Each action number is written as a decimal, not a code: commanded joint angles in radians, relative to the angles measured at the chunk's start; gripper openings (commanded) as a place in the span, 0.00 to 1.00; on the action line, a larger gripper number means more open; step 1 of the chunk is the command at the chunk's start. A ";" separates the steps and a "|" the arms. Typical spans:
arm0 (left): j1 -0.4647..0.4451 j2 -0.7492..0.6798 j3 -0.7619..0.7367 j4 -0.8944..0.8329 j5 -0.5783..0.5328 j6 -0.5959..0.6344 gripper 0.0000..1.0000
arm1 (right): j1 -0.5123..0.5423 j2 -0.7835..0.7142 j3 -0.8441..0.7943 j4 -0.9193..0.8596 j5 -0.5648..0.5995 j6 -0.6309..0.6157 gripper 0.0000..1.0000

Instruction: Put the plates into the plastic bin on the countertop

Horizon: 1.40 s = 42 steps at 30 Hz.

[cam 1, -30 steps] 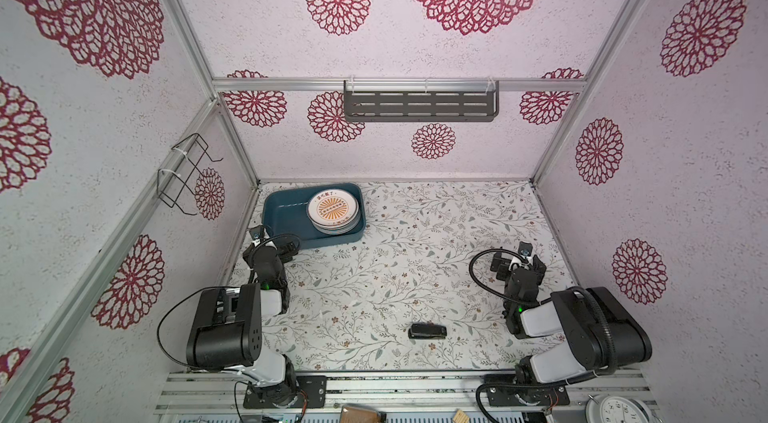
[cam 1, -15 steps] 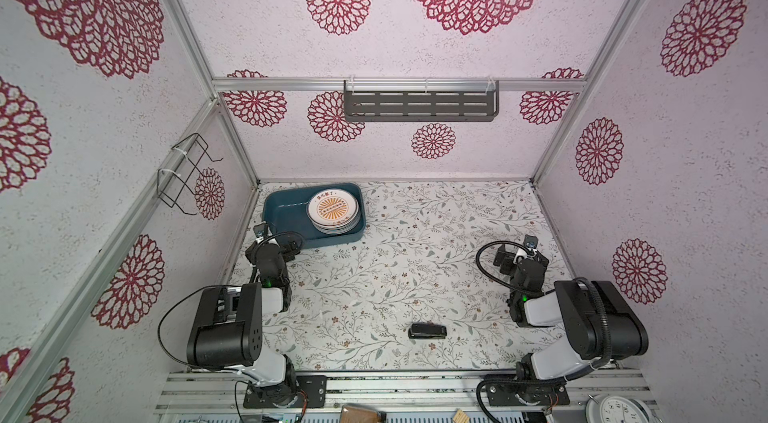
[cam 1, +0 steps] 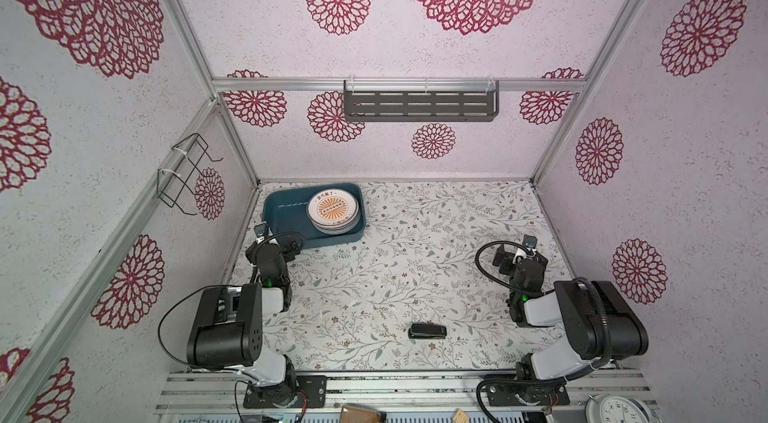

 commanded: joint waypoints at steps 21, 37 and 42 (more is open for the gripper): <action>-0.008 0.008 0.014 -0.006 -0.005 0.014 0.97 | 0.005 -0.023 0.003 0.021 -0.005 0.016 0.99; -0.007 0.004 0.011 -0.004 -0.004 0.014 0.97 | 0.005 -0.022 0.002 0.021 -0.004 0.016 0.99; -0.007 0.005 0.011 -0.003 -0.004 0.013 0.97 | 0.005 -0.024 0.003 0.022 -0.005 0.016 0.99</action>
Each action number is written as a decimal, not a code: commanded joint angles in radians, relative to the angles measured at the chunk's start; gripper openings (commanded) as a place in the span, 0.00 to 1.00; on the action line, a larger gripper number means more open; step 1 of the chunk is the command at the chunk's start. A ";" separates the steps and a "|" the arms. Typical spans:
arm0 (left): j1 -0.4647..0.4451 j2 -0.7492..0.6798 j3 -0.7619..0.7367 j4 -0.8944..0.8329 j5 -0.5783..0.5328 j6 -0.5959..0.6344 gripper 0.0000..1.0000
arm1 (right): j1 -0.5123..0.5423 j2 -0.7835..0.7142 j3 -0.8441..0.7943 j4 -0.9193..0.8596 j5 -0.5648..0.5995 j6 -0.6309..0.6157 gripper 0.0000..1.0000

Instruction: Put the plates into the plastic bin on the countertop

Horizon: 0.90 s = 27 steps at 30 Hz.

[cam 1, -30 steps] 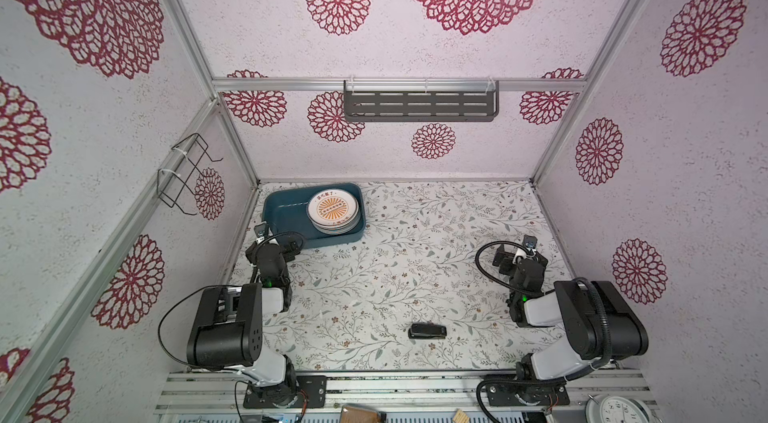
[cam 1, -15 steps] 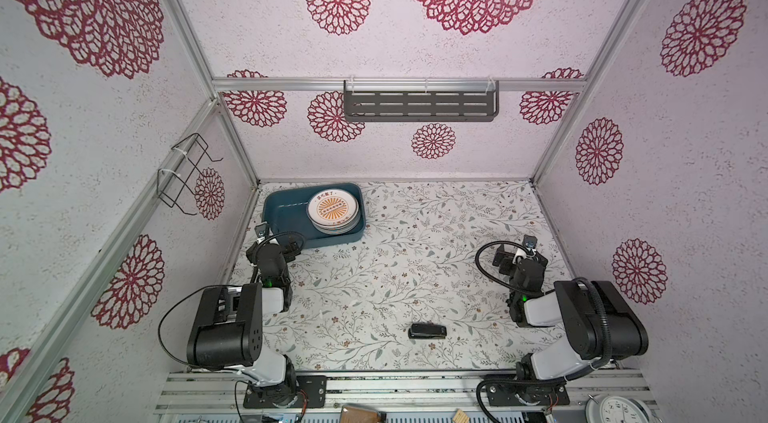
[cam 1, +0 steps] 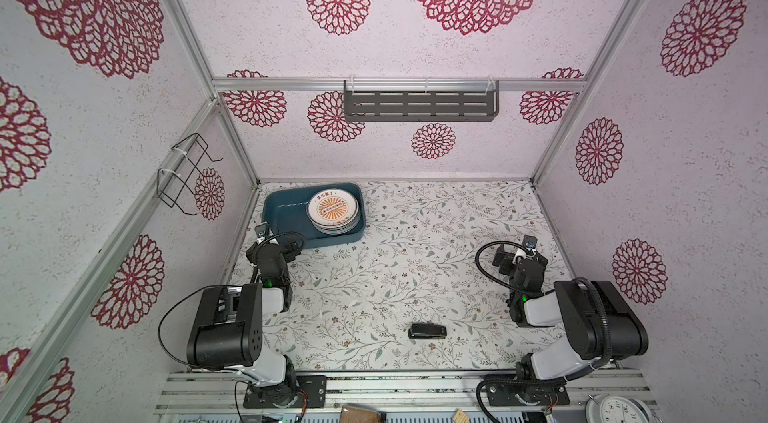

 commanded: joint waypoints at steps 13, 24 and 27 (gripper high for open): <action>-0.004 0.006 0.012 0.007 -0.002 0.012 0.97 | 0.005 -0.023 0.002 0.022 -0.004 0.016 0.99; -0.004 0.005 0.010 0.010 -0.002 0.012 0.97 | 0.005 -0.027 -0.003 0.032 -0.003 0.015 0.99; -0.004 0.005 0.009 0.011 -0.002 0.012 0.97 | 0.005 -0.027 -0.004 0.032 -0.003 0.015 0.99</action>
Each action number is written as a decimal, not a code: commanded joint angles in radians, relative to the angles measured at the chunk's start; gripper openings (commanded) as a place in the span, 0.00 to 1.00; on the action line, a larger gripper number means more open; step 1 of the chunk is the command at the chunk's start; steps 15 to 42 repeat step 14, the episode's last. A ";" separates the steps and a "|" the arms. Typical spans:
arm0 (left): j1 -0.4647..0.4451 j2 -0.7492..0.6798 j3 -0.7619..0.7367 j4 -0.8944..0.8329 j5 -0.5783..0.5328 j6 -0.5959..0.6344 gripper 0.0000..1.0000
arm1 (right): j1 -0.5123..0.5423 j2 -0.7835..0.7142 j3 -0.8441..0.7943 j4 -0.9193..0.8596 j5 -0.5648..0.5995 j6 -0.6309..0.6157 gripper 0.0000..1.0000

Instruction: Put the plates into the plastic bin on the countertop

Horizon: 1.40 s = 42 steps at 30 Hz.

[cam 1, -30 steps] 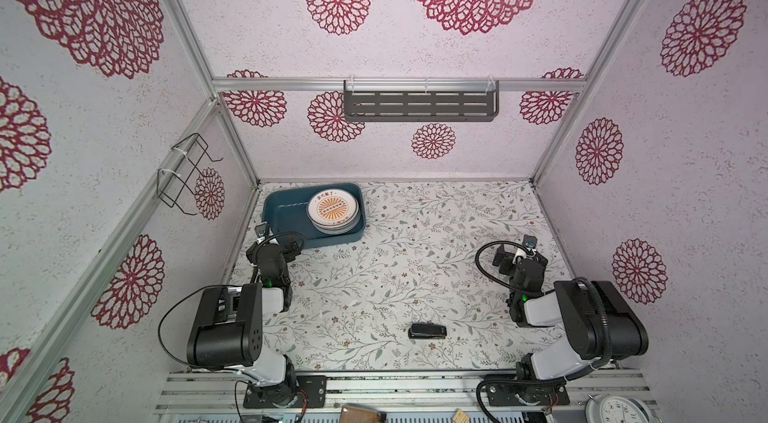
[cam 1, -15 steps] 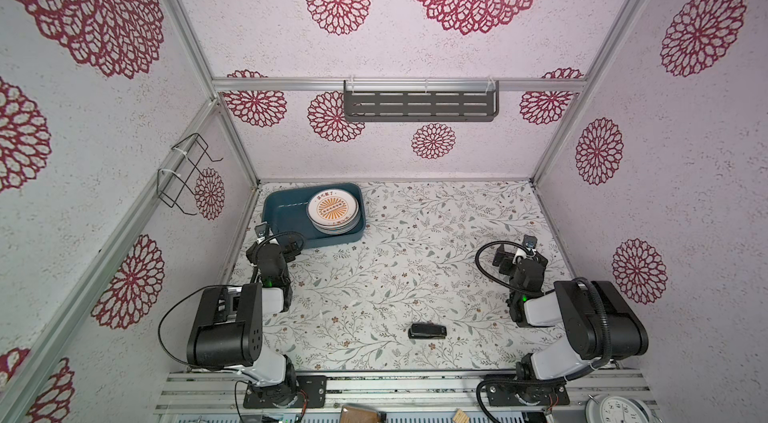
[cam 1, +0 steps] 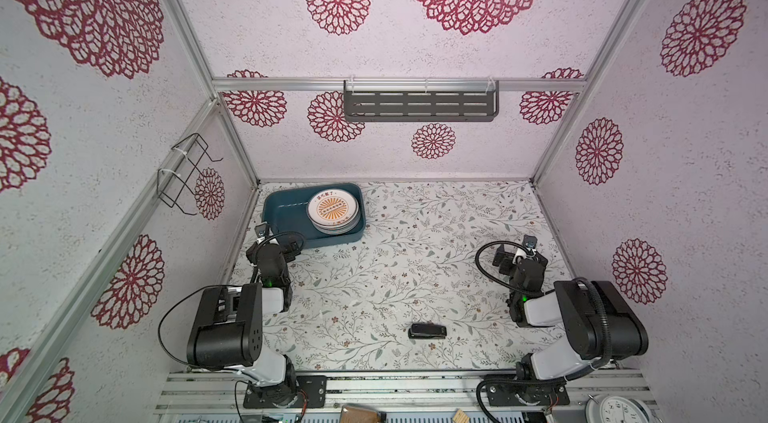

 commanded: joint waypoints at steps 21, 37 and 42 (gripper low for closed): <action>-0.006 0.005 0.008 0.014 -0.004 0.014 0.97 | 0.006 -0.027 -0.004 0.032 -0.004 0.015 0.99; -0.006 0.005 0.008 0.014 -0.004 0.014 0.97 | 0.006 -0.027 -0.004 0.032 -0.004 0.015 0.99; -0.006 0.005 0.008 0.014 -0.004 0.014 0.97 | 0.006 -0.027 -0.004 0.032 -0.004 0.015 0.99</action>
